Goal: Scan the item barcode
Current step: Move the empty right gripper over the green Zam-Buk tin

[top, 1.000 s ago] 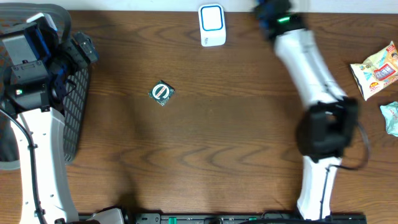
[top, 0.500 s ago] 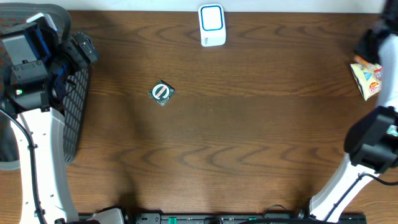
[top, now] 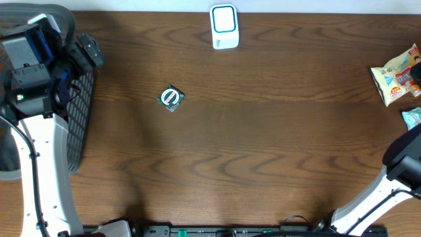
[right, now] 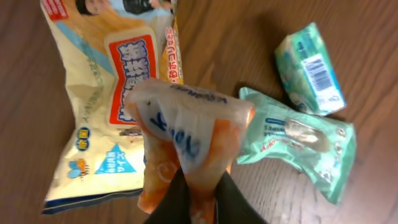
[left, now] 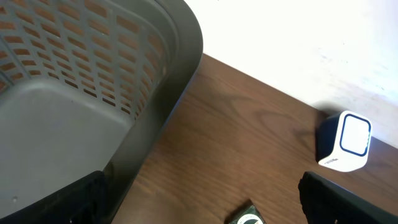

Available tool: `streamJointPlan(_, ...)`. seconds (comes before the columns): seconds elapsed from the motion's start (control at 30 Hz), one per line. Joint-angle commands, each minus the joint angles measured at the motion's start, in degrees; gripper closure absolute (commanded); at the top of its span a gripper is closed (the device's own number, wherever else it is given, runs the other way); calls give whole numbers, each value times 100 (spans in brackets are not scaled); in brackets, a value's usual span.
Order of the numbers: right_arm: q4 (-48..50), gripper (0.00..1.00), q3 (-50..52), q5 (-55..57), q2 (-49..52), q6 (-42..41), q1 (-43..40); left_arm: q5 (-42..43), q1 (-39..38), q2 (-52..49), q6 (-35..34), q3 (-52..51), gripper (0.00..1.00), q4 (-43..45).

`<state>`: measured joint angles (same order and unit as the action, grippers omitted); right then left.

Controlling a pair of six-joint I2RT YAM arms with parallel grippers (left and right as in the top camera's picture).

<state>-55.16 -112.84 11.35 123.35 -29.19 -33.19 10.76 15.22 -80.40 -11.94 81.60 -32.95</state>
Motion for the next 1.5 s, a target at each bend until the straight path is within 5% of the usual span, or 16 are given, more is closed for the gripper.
streamJointPlan(0.0, 195, 72, 302, -39, 57, -98, -63, -310, 79, -96, -13, 26, 2, -92)
streamJointPlan(0.1, 205, 14, 417, -44, 57, -90, -57, -310, 79, -96, -13, 26, 2, -94)
streamJointPlan(0.2, 212, 2, 420, -179, 55, 289, -50, -310, 79, -96, -13, 26, 2, -94)
streamJointPlan(0.83, 892, 3, 411, -4498, -540, 1049, 1169, -310, 76, -96, -13, 26, 2, -94)
streamJointPlan(0.97, 1062, 11, 411, -4489, -525, 1047, 1996, -310, 79, -96, -13, 26, 2, -94)
streamJointPlan(1.2, 1537, 11, 422, -3375, -481, 1305, 3779, -310, 79, -96, -13, 26, 2, -94)
streamJointPlan(1.3, 1834, 1, 422, -3099, -380, 2380, 4572, -310, 79, -96, -13, 26, 2, -94)
streamJointPlan(1.47, 1996, 1, 422, -2643, -116, 4111, 5764, -310, 79, -96, -13, 26, 2, -94)
